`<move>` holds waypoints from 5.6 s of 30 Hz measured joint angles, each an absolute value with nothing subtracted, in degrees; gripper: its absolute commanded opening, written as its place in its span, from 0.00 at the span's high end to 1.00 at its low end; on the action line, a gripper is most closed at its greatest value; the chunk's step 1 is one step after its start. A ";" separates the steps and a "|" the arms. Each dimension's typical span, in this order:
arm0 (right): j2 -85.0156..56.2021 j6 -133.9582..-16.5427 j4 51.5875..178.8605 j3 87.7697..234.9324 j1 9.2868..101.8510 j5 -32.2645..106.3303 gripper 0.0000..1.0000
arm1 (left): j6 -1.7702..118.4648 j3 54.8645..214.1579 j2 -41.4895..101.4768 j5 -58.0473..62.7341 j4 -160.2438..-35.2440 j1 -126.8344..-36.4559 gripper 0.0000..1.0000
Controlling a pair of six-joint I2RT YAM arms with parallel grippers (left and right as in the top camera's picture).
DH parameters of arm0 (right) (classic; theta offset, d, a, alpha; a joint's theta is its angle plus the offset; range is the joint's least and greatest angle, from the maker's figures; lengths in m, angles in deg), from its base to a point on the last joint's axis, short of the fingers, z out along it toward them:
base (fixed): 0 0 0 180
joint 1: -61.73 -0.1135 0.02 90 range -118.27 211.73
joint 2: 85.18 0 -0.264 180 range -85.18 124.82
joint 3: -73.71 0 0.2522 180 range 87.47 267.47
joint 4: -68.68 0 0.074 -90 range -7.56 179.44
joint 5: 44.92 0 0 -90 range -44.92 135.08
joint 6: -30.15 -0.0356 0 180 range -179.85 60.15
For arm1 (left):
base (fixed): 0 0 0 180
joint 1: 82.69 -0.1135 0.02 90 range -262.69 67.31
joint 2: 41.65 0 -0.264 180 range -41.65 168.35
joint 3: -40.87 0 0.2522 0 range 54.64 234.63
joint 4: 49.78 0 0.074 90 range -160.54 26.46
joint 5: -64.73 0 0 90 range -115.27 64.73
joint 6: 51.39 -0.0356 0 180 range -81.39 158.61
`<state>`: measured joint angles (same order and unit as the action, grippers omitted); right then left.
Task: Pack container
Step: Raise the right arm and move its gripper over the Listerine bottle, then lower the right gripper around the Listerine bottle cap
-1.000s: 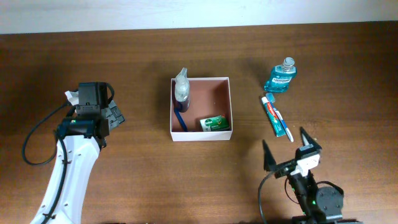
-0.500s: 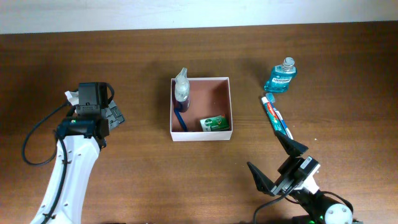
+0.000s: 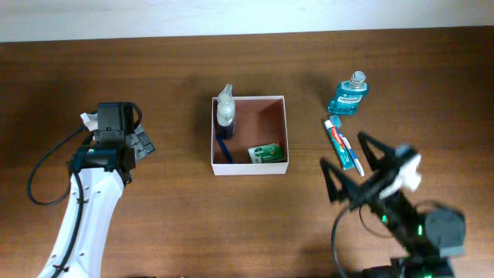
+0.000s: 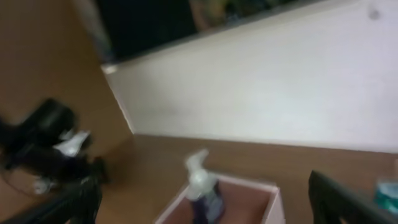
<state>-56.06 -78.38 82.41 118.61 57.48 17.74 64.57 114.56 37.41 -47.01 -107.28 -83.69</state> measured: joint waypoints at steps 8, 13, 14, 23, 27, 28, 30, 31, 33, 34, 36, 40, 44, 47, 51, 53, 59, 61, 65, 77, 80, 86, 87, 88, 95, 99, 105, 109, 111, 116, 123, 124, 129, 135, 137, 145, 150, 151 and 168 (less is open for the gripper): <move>-32.17 -72.45 99.37 141.93 57.48 21.72 0.02 | 64.57 114.58 37.39 -46.99 -107.33 -83.69 0.01; -22.68 -69.66 103.67 151.85 57.48 22.27 0.01 | 64.57 114.58 37.39 -47.01 -107.31 -83.69 0.01; -21.30 -69.31 103.67 152.73 57.50 22.60 0.02 | 64.57 114.58 37.39 -47.01 -107.28 -83.69 0.01; -14.75 -68.39 105.71 153.27 60.48 23.89 0.02 | 64.57 114.58 37.39 -47.01 -107.31 -83.69 0.01; -13.94 -68.32 105.95 153.27 62.68 24.17 0.02 | 64.57 114.58 37.39 -47.01 -107.28 -83.69 0.01; -13.70 -68.28 106.30 153.27 63.45 24.34 0.01 | 64.57 114.58 37.39 -47.01 -107.28 -83.69 0.01; -13.22 -68.21 107.08 153.27 64.65 24.80 0.01 | 64.57 114.58 37.39 -47.01 -107.28 -83.69 0.01; -12.93 -68.19 107.58 153.27 65.22 25.18 0.01 | 64.57 114.58 37.39 -47.01 -107.28 -83.69 0.01; -12.21 -68.17 108.26 153.27 66.16 25.92 0.02 | 64.57 114.58 37.39 -47.01 -107.28 -83.69 0.01; -11.79 -68.19 108.48 153.27 66.51 26.22 0.01 | 64.57 114.58 37.39 -47.01 -107.28 -83.69 0.01; -10.90 -68.17 108.66 153.27 66.99 26.57 0.02 | 64.57 114.58 37.39 -47.01 -107.28 -83.69 0.01; -9.46 -68.19 108.66 153.27 67.01 26.90 0.01 | 64.57 114.58 37.39 -47.01 -107.28 -83.69 0.01; -7.71 -66.75 108.63 153.27 67.01 27.10 0.01 | 64.57 114.58 37.39 -47.01 -107.28 -83.69 0.01; -5.87 -64.93 108.63 153.27 67.01 27.10 0.01 | 64.57 114.58 37.41 -47.01 -107.28 -83.69 0.01; -2.88 -63.54 108.04 153.27 67.01 27.21 0.01 | 64.57 114.58 37.39 -47.01 -107.28 -83.69 0.01; -1.61 -63.03 107.69 153.27 67.01 27.97 0.00 | 64.57 114.58 37.39 -47.01 -107.28 -83.69 0.01; -0.25 -61.70 107.21 153.27 67.01 32.89 0.08 | 64.57 114.58 37.39 -47.01 -107.28 -83.69 0.01; -0.25 -60.87 106.56 153.27 67.01 33.70 0.12 | 64.57 114.58 37.39 -47.01 -107.28 -83.69 0.01; -0.25 -59.67 105.51 153.27 67.01 34.57 0.22 | 64.57 114.58 37.39 -47.01 -107.28 -83.69 0.01; -0.25 -56.61 100.79 153.27 66.05 36.19 0.32 | 64.57 114.58 37.39 -47.01 -107.28 -83.69 0.01; -0.25 -55.54 99.89 153.27 63.89 39.54 0.30 | 64.57 114.58 37.39 -47.01 -107.28 -83.69 0.01; 0.12 -54.64 96.98 153.27 59.19 49.52 0.20 | 64.57 114.58 37.39 -47.01 -107.31 -83.69 0.01; 0.38 -54.60 96.70 153.27 58.86 50.94 0.19 | 64.57 114.58 37.39 -47.01 -107.28 -83.69 0.00; 0.79 -54.60 96.46 153.27 58.73 52.37 0.17 | 64.57 114.58 37.39 -47.01 -107.28 -83.69 0.01; 4.71 -54.07 95.48 153.27 58.75 56.65 0.11 | 64.57 114.58 37.39 -47.01 -107.31 -83.69 0.01; 6.63 -54.01 94.14 153.27 58.75 57.15 0.11 | 64.57 114.58 37.39 -46.99 -107.28 -83.69 0.01; 7.05 -53.92 92.13 153.27 58.75 57.37 0.11 | 64.57 114.58 37.39 -47.01 -107.31 -83.69 0.01; 7.16 -54.49 91.19 153.27 58.75 57.63 0.12 | 64.57 114.58 37.41 -47.01 -107.28 -83.69 0.01; 7.44 -55.43 91.06 153.27 58.75 57.70 0.12 | 64.57 114.58 37.39 -47.01 -107.31 -83.69 0.01; 9.52 -57.63 89.84 153.27 58.75 57.68 0.12 | 64.57 114.58 37.39 -47.01 -107.31 -83.69 0.01; 10.85 -58.55 88.72 153.27 58.75 57.63 0.36 | 64.57 114.58 37.39 -47.01 -107.31 -83.69 0.00; 10.85 -58.64 88.68 153.27 58.75 57.63 0.39 | 64.57 114.58 37.39 -47.01 -107.31 -83.69 0.01; 10.89 -58.68 88.39 153.27 58.75 57.59 0.55 | 64.57 114.58 37.39 -47.01 -107.31 -83.69 0.01; 10.89 -58.79 88.35 153.27 58.75 57.48 0.68 | 64.57 114.58 37.39 -47.01 -107.31 -83.69 0.01; 10.89 -58.84 88.35 153.27 58.75 57.46 0.73 | 64.57 114.58 37.39 -47.01 -107.31 -83.69 0.01; 10.89 -59.64 88.07 153.27 58.75 57.02 0.82 | 64.57 114.58 37.39 -47.01 -107.31 -83.69 0.01; 10.89 -59.69 87.98 153.27 58.75 57.02 0.82 | 64.57 114.58 37.39 -47.01 -107.31 -83.69 0.01; 10.89 -59.67 87.98 153.27 58.75 57.02 0.82 | 64.57 114.58 37.39 -47.01 -107.31 -83.69 0.01; 4.84 -58.29 92.26 153.25 58.73 57.04 0.82 | 64.57 114.58 37.39 -47.01 -107.31 -83.69 0.01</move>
